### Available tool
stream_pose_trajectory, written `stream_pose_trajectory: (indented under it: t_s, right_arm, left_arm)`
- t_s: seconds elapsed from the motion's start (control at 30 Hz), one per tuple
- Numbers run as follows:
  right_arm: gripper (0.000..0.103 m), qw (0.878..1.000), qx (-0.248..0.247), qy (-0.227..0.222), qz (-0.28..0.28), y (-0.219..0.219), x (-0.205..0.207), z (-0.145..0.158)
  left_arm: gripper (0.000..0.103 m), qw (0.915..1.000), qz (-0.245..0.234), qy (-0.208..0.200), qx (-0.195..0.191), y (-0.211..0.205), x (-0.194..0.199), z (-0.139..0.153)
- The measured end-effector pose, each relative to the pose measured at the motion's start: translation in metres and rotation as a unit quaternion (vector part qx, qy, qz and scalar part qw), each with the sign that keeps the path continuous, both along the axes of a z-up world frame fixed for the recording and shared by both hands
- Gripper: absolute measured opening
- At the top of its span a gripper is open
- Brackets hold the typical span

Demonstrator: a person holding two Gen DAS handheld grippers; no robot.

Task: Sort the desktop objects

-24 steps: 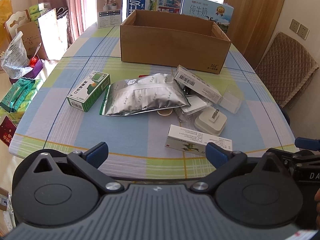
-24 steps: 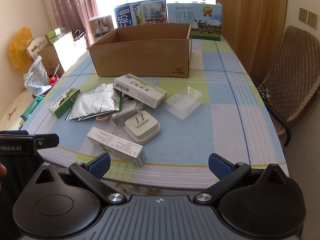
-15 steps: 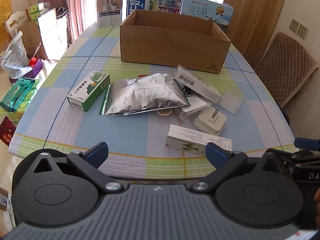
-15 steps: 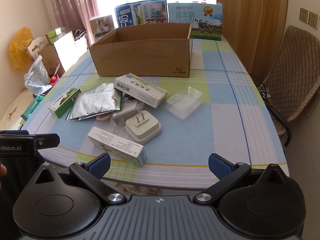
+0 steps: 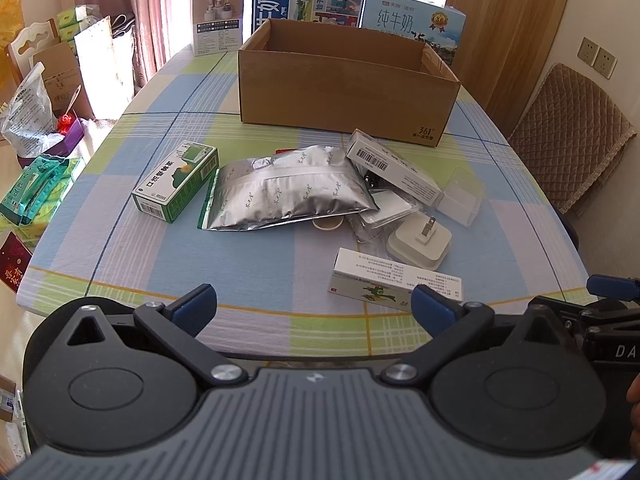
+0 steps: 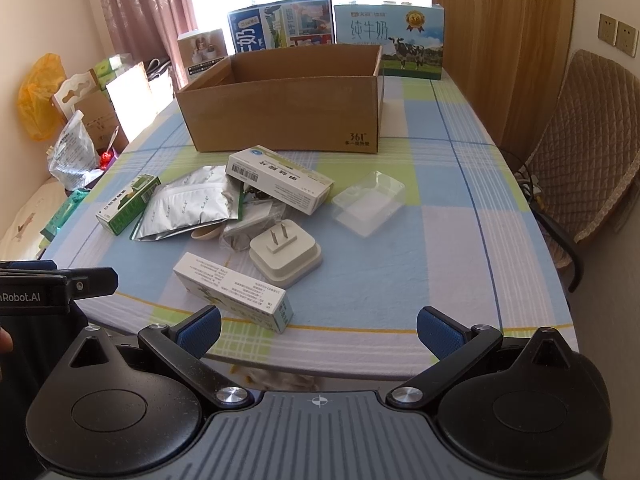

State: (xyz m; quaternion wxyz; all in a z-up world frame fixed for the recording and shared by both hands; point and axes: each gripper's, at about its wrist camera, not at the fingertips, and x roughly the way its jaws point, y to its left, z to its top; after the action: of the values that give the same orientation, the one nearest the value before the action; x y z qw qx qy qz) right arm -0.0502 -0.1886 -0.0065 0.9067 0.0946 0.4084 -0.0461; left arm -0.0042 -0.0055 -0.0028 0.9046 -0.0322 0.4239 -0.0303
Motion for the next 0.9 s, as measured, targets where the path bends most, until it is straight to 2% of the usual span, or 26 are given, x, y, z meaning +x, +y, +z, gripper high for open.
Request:
stream_pose_trajectory:
  t_s: [0.5,0.9]
  right_arm:
    - [0.101,1.0,0.004,0.013,-0.003,-0.006,0.004,-0.003]
    - [0.101,1.0,0.007,0.012,-0.007,-0.013,0.003,-0.005]
  left_arm:
    - [0.102,1.0,-0.007,0.001,0.0,-0.002,-0.001,0.0]
    - [0.102,0.9995,-0.032,0.0,0.005,-0.006,0.002,0.001]
